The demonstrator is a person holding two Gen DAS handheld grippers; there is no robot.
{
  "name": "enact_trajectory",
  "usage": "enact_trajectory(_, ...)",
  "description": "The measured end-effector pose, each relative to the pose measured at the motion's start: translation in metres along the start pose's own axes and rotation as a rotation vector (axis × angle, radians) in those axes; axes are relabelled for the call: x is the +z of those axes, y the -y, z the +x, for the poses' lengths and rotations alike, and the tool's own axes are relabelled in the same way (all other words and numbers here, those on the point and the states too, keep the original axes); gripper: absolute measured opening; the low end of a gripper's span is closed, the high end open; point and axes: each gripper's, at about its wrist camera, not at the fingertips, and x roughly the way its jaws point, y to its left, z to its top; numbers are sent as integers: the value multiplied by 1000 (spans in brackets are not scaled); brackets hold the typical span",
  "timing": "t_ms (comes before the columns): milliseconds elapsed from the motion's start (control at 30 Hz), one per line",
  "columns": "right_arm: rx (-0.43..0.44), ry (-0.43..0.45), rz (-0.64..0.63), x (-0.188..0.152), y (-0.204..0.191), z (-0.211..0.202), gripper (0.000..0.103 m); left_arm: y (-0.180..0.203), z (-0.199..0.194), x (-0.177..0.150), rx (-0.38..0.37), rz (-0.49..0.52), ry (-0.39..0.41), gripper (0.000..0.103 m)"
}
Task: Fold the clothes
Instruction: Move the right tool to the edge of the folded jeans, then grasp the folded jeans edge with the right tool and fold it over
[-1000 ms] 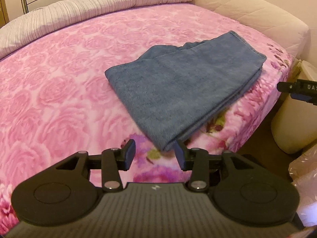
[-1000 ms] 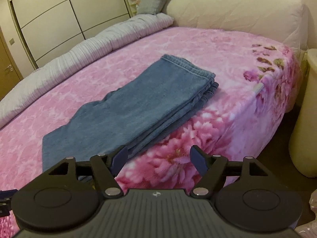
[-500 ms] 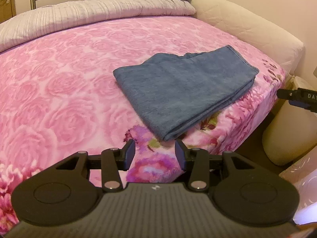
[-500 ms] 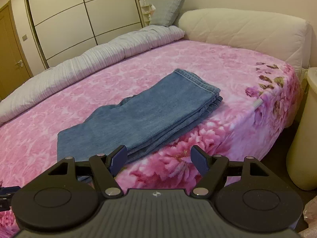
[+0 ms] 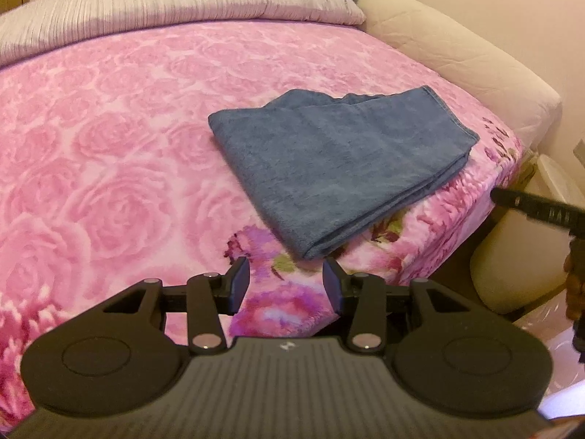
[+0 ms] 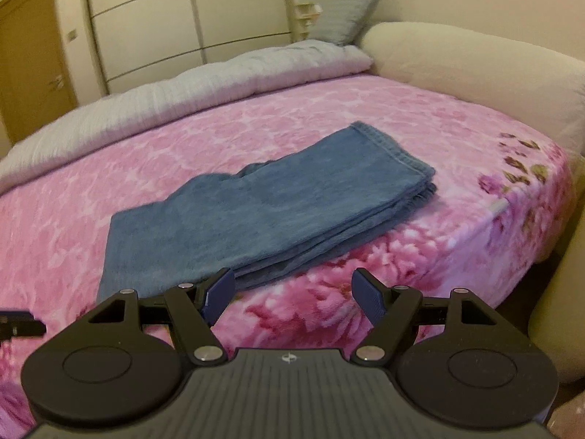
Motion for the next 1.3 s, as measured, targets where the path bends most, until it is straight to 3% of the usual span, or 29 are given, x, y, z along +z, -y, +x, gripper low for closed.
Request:
enact_trajectory(100, 28, -18, -113, -8, -16, 11, 71, -10, 10, 1, -3, -29, -15, 37)
enact_trajectory(233, 79, -51, -282, -20, -46, 28, 61, -25, 21, 4, 2, -59, -31, 37)
enact_trajectory(633, 227, 28, -837, -55, -155, 68, 63, -60, 31, -1, 7, -126, -73, 38)
enact_trajectory(733, 243, 46, -956, -67, -173, 76, 65, -66, 33, -1, 7, -135, -79, 38)
enact_trajectory(933, 193, 102, -1101, -87, -190, 94, 62, -70, 40, 2, -4, -139, -87, 38)
enact_trajectory(1067, 202, 131, -1092, -87, -194, 100, 40, -67, 43, 7, -12, -132, -86, 38)
enact_trajectory(1167, 242, 122, -985, -73, -185, 97, 19, -65, 42, 13, -7, -122, -74, 38)
enact_trajectory(1200, 271, 109, -895, -62, -178, 94, 15, -64, 42, 15, -5, -118, -69, 38)
enact_trajectory(1300, 393, 63, -472, -17, -130, 89, 13, -58, 43, 26, 3, -86, -61, 38)
